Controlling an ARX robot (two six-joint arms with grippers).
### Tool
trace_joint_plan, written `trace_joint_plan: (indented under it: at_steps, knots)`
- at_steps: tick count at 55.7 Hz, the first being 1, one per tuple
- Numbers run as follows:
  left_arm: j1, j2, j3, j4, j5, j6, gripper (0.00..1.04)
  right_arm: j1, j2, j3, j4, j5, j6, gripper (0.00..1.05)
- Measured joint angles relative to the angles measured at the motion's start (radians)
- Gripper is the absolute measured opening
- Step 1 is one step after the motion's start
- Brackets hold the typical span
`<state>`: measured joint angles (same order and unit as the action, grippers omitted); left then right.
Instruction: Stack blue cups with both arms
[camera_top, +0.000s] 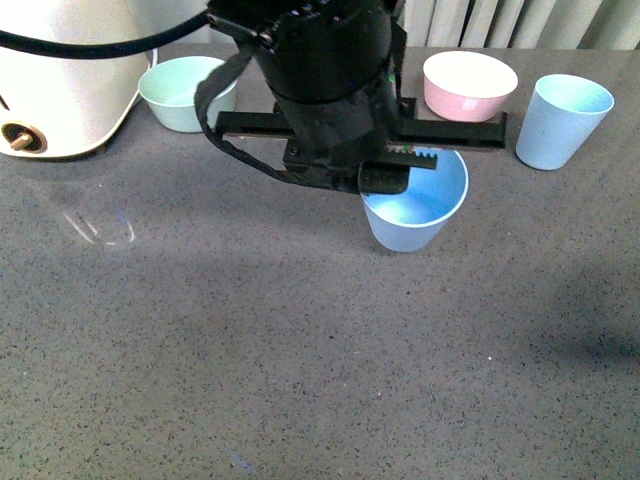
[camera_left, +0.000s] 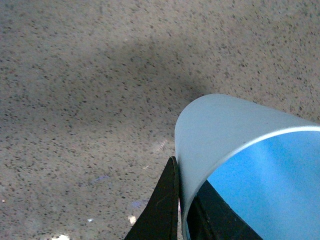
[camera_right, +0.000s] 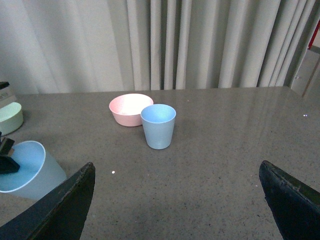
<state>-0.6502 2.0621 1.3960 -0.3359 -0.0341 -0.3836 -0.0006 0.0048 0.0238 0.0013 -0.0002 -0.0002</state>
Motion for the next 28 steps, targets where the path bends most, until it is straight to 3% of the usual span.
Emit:
trace_joint_plan:
  at_steps: [28]
  knots:
    - [-0.040,0.066,0.021,-0.004,-0.018,-0.008,0.02,0.000,0.000,0.000,0.000,0.000,0.000,0.96]
